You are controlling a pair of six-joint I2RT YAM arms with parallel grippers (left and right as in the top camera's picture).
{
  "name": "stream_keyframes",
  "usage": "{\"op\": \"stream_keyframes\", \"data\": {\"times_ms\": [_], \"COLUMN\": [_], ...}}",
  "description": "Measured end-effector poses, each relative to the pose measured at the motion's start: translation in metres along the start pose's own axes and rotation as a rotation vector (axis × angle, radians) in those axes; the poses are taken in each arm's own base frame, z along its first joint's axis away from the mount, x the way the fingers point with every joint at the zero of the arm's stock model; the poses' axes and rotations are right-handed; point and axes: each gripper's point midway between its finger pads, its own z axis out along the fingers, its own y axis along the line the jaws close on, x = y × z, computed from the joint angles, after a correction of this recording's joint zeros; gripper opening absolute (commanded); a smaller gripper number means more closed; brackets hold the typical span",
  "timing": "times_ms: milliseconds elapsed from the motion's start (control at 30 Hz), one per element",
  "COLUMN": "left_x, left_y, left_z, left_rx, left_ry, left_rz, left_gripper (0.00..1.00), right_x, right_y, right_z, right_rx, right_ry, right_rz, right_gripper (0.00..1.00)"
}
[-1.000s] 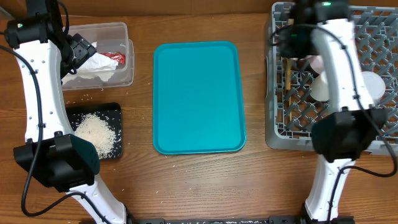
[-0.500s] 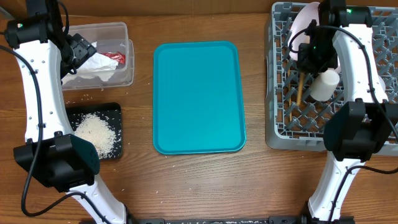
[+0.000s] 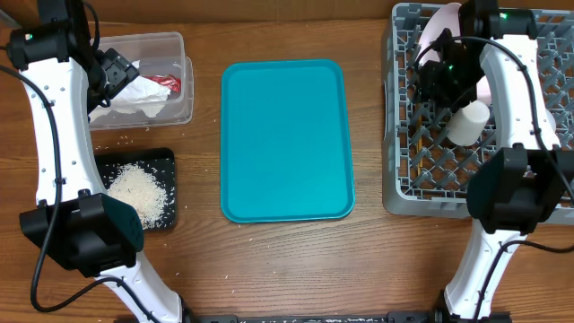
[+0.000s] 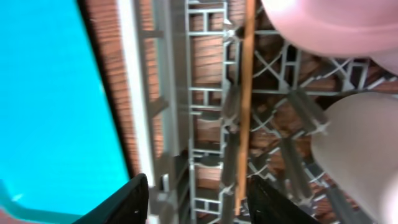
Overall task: Sort waste into correct bins and load items into the dishwasher
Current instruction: 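Open the right gripper, release the chopsticks and retract toward the front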
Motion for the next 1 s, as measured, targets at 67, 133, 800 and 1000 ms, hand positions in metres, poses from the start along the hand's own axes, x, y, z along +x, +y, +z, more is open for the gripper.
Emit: {"op": "stream_keyframes", "data": {"times_ms": [67, 133, 800, 1000], "left_x": [0.0, 0.0, 0.0, 0.0], "left_y": [0.0, 0.0, 0.0, 0.0], "left_z": [0.0, 0.0, 0.0, 0.0], "left_rx": [0.0, 0.0, 0.0, 0.002], "left_ry": [0.0, 0.0, 0.0, 0.002], "left_rz": [0.0, 0.0, 0.0, 0.0], "left_gripper": [1.0, 1.0, 1.0, 1.0], "right_x": [0.003, 0.009, 0.162, 0.203], "right_y": [0.006, 0.013, 0.086, 0.077], "right_z": [-0.015, -0.04, -0.187, -0.18], "right_rx": [-0.015, -0.024, -0.095, -0.112], "right_ry": [-0.025, -0.069, -0.378, -0.537], "right_rz": [0.008, 0.011, -0.15, -0.172], "right_gripper": [0.5, 0.5, 0.85, 1.0]}}
